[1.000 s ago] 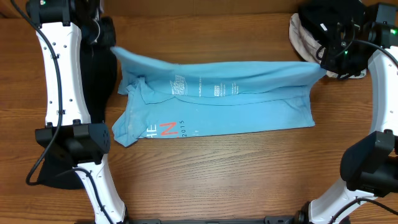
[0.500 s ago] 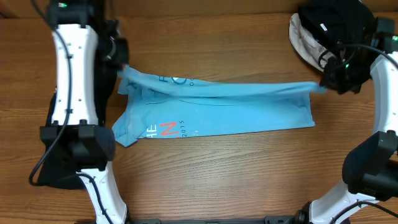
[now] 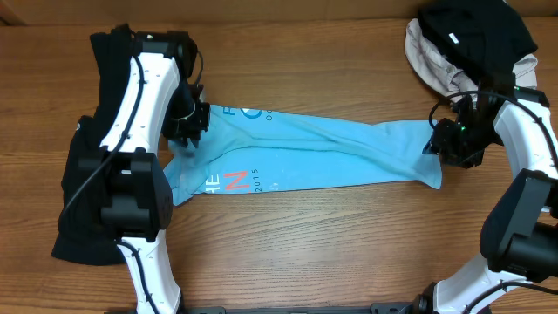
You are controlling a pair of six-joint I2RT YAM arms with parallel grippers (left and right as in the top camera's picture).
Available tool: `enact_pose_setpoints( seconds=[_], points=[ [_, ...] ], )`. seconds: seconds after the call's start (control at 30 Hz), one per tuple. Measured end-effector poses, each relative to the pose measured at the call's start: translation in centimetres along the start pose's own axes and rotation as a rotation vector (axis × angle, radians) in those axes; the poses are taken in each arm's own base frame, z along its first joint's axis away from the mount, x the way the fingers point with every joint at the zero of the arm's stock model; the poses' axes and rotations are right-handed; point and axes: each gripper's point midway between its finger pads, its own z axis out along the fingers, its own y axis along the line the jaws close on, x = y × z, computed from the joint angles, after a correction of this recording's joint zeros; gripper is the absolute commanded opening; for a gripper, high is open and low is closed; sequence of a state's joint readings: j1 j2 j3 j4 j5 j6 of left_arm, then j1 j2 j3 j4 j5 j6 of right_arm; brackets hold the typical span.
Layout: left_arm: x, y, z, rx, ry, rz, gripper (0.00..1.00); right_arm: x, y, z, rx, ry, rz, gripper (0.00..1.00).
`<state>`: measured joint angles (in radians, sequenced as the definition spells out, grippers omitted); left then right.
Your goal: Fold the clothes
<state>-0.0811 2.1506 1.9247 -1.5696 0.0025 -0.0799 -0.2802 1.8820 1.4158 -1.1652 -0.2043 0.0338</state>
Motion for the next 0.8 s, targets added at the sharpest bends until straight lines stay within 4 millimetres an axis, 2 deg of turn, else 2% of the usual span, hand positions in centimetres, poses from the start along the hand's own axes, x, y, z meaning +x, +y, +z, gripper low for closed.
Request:
enact_pose_setpoints(
  seconds=[0.07,0.13,0.23,0.37,0.47,0.63,0.8],
  points=[
    [0.4,0.2,0.6,-0.010,0.021,-0.001,0.67,-0.3,-0.1,0.0,0.006,-0.012,-0.002,0.80],
    [0.5,0.5,1.0,-0.021,0.030,-0.007,0.79,-0.7,-0.2,0.0,0.010,-0.031,-0.011,0.81],
    [-0.3,0.9,1.1,-0.034,0.000,-0.018,1.00,-1.5,-0.3,0.0,0.011,-0.062,-0.033,0.81],
    [-1.5,1.4,0.7,-0.036,-0.054,-0.036,1.00,-2.2,-0.1,0.0,0.003,-0.090,-0.061,0.81],
    [-2.8,1.6,-1.0,-0.031,-0.120,-0.045,1.00,-2.5,-0.2,0.5,0.001,-0.108,-0.081,0.82],
    [-6.1,1.4,-7.0,0.014,-0.338,-0.055,1.00,-2.2,-0.4,2.4,-0.015,-0.118,-0.096,0.82],
    [-8.3,0.2,-12.2,0.100,-0.523,-0.061,1.00,-2.0,-0.7,4.3,-0.030,-0.139,-0.106,0.82]
  ],
)
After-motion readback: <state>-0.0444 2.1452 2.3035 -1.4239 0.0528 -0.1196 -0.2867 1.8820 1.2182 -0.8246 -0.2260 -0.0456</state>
